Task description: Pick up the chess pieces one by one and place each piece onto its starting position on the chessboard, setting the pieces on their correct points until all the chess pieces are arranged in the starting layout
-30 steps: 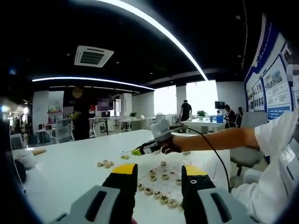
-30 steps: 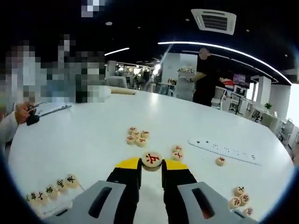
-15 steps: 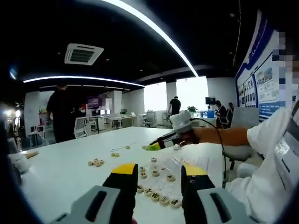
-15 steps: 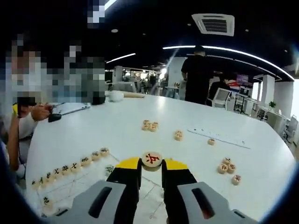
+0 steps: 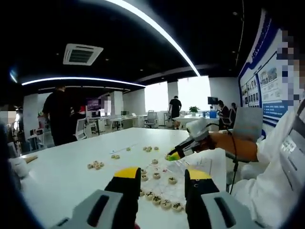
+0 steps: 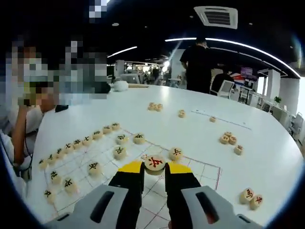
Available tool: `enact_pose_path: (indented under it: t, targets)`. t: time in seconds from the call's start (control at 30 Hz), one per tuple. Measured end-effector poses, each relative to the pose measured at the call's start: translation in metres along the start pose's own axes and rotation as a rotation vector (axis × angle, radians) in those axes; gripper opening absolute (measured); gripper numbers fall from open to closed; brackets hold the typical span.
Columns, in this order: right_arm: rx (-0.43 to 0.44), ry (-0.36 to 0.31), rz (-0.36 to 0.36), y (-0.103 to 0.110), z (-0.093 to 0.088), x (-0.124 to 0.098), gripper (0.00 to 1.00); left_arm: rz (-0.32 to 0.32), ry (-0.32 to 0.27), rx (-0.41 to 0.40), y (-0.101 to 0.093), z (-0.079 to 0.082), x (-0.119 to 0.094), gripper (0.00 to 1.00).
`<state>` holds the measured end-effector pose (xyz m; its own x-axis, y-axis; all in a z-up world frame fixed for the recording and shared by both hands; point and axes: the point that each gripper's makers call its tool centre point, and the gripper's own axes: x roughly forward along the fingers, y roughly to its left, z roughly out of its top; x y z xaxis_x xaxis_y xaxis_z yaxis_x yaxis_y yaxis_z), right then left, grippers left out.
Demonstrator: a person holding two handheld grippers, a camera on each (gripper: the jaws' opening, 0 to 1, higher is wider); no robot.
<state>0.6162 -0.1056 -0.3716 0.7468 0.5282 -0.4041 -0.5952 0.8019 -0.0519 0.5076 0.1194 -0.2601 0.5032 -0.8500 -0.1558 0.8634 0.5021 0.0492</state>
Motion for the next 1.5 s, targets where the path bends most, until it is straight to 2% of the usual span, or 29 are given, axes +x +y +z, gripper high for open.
enact_pose_path:
  t: [0.33, 0.6, 0.8, 0.87, 0.9, 0.97, 1.0, 1.07, 1.2, 1.33, 1.5]
  targets:
    - [-0.013, 0.026, 0.011, -0.001, -0.006, 0.005, 0.19, 0.004, 0.0, 0.002, -0.001, -0.001, 0.0, 0.38]
    - [0.008, 0.063, 0.019, -0.006, -0.019, 0.02, 0.19, 0.008, 0.001, 0.003, 0.0, -0.001, -0.002, 0.38]
    - [-0.003, 0.093, -0.002, -0.012, -0.028, 0.021, 0.2, 0.013, 0.0, 0.004, 0.0, 0.0, -0.002, 0.38]
    - [0.007, 0.097, 0.008, -0.008, -0.029, 0.02, 0.25, 0.012, 0.0, 0.004, -0.001, 0.0, -0.002, 0.38]
    - [0.013, 0.097, 0.011, -0.006, -0.029, 0.019, 0.37, 0.012, 0.001, 0.005, -0.001, 0.0, -0.002, 0.38]
    - [-0.003, 0.092, 0.016, -0.004, -0.024, 0.017, 0.54, 0.013, 0.001, 0.005, -0.002, -0.001, -0.001, 0.38]
    - [-0.011, 0.089, 0.011, -0.005, -0.019, 0.016, 0.56, 0.013, 0.001, 0.005, -0.002, 0.0, -0.001, 0.38]
    - [-0.023, 0.055, -0.022, -0.01, -0.001, 0.012, 0.55, 0.014, 0.002, 0.004, -0.002, 0.0, -0.001, 0.38]
    - [-0.058, 0.022, -0.018, -0.004, 0.024, 0.009, 0.54, 0.018, -0.003, 0.003, -0.003, 0.001, -0.002, 0.38]
    - [-0.071, 0.021, -0.001, 0.003, 0.032, 0.018, 0.52, 0.024, -0.005, 0.003, -0.002, 0.001, -0.003, 0.38]
    - [-0.064, 0.05, 0.017, 0.002, 0.039, 0.044, 0.47, 0.027, -0.008, 0.003, 0.0, 0.002, -0.004, 0.38]
